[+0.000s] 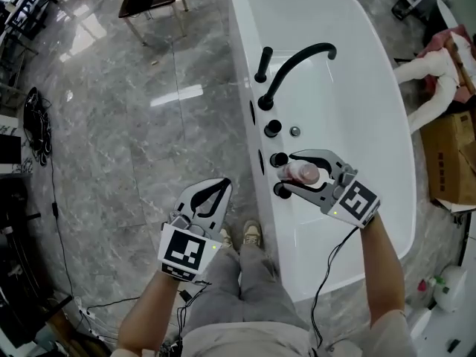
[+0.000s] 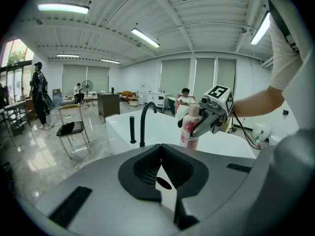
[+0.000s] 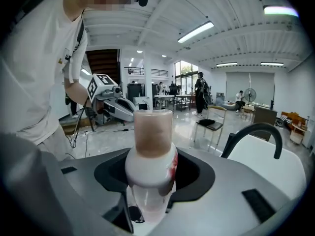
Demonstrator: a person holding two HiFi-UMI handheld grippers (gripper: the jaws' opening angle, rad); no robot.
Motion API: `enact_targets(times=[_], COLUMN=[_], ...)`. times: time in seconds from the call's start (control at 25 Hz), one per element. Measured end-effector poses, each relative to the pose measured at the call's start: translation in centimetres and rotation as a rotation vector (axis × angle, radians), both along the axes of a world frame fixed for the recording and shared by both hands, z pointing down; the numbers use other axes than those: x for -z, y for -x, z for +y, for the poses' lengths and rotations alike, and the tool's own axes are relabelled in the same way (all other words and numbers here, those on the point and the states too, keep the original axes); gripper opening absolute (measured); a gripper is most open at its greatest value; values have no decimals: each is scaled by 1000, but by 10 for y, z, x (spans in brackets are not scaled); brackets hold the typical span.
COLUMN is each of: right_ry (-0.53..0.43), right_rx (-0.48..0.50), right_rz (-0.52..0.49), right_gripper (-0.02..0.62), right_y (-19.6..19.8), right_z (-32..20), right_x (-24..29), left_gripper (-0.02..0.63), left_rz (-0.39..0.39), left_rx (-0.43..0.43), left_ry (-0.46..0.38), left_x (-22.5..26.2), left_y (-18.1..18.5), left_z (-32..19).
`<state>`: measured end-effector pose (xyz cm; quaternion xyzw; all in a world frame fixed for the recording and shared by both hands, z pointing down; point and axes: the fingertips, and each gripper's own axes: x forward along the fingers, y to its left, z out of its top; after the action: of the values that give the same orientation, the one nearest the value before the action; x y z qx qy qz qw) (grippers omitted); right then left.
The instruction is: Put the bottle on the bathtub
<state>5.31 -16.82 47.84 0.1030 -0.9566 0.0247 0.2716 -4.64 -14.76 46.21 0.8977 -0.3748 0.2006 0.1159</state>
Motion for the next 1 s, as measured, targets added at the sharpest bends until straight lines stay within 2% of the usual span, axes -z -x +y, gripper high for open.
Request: enact_targets(times=[0.16, 0.48, 0.64, 1.0], right_ry=[5, 44, 73, 39], right_rx=[47, 111, 116, 89], right_rz=[5, -108, 14, 52], right_gripper=[237, 237, 236, 236], right_y=[-1, 4, -10, -15], right_z=[-4, 3, 12, 16], right_x=[-25, -28, -56, -101], left_gripper=[20, 20, 20, 20], left_rz=[-13, -12, -13, -18], left_rx=[1, 10, 4, -12], left_ry=[12, 32, 45, 54], left_x=[-28, -67, -77, -92], left_y=[-8, -18, -24, -28], left_z=[-10, -21, -23, -24])
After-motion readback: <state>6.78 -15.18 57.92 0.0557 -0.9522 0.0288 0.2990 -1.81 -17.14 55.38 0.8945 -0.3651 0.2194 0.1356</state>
